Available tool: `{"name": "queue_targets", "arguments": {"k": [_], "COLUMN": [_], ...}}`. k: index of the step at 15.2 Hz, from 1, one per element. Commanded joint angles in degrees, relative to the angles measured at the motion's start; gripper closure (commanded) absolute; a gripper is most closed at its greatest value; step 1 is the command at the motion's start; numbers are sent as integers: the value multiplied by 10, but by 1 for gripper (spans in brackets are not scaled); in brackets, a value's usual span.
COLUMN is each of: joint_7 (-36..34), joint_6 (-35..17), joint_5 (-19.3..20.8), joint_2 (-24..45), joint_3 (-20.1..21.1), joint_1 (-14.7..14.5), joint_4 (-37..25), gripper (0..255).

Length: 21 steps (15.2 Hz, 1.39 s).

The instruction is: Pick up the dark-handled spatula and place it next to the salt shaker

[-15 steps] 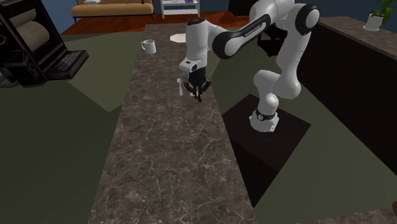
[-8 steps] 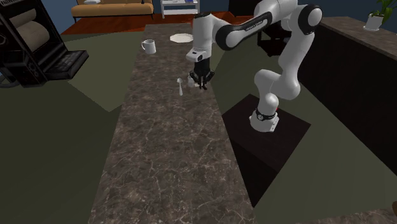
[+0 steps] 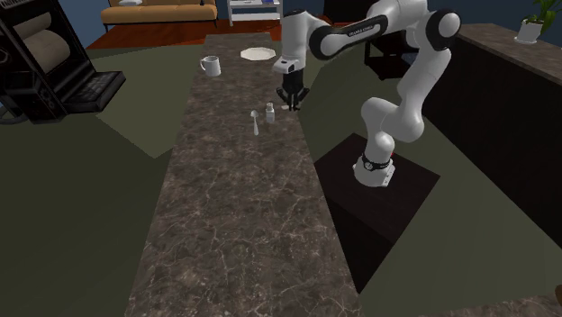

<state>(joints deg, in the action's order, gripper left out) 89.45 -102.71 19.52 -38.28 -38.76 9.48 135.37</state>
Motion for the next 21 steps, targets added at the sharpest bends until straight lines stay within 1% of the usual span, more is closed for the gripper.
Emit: {"name": "queue_targets", "arguments": {"k": [1, 6, 21], "joint_7": [23, 83, 82], "joint_6": [10, 31, -86], "joint_5": [15, 49, 83], "joint_2": [-15, -35, -14], "joint_3": [-14, -56, -114], "joint_1": [15, 46, 46], "joint_4": [1, -13, 78], "gripper": [255, 255, 255]}}
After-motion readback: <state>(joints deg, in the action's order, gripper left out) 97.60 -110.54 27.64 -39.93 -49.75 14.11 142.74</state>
